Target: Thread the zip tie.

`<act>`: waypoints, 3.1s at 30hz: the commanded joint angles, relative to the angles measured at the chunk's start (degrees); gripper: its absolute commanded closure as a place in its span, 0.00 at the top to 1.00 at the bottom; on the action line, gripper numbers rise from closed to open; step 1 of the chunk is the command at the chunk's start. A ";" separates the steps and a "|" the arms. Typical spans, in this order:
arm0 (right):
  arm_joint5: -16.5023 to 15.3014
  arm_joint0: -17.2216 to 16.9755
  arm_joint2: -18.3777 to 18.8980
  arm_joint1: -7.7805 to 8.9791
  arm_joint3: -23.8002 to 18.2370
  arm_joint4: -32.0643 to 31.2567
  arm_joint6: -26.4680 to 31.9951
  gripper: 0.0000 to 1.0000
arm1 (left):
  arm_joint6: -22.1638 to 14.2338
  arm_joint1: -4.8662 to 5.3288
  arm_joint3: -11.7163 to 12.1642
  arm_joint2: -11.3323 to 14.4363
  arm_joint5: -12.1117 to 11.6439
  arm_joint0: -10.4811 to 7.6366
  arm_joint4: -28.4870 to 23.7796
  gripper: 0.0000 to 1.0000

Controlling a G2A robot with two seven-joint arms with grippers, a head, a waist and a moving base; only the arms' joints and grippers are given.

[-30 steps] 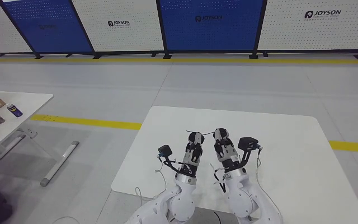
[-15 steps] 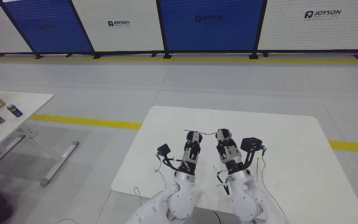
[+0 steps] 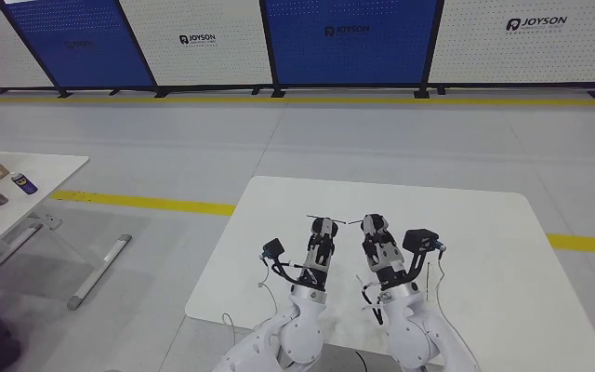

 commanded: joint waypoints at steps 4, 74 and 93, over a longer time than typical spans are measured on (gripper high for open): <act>-0.09 0.09 -0.09 -0.14 0.09 -0.08 0.07 0.00 | -0.58 -0.34 -0.27 -0.51 -0.24 0.60 0.75 0.00; -1.31 -0.31 0.77 -1.71 0.80 0.38 -0.65 0.00 | -0.69 -0.40 -0.30 -0.60 -0.27 0.69 0.94 0.00; -0.27 -1.09 0.55 -1.99 0.54 -0.29 -0.32 0.00 | -0.69 -0.40 -0.30 -0.60 -0.27 0.69 0.94 0.00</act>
